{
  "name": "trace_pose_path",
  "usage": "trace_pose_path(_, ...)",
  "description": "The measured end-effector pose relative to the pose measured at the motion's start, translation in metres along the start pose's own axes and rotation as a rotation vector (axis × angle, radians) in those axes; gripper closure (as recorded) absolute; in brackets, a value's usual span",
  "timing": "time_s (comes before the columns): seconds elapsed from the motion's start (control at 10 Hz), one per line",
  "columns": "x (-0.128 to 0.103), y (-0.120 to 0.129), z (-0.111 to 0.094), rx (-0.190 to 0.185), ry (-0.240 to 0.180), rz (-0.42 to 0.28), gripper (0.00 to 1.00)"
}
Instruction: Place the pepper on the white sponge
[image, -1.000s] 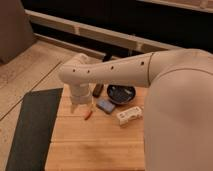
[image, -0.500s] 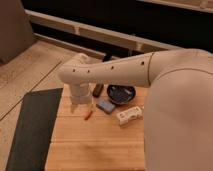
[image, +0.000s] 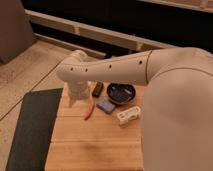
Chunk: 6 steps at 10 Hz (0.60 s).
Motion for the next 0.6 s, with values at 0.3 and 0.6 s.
trace_pose_path(0.3, -0.043, 0.012, -0.007, -0.063, -0.132, -0.044, 0.35)
trace_pose_path(0.6, -0.05, 0.005, -0.004, -0.058, -0.147, -0.039, 0.35)
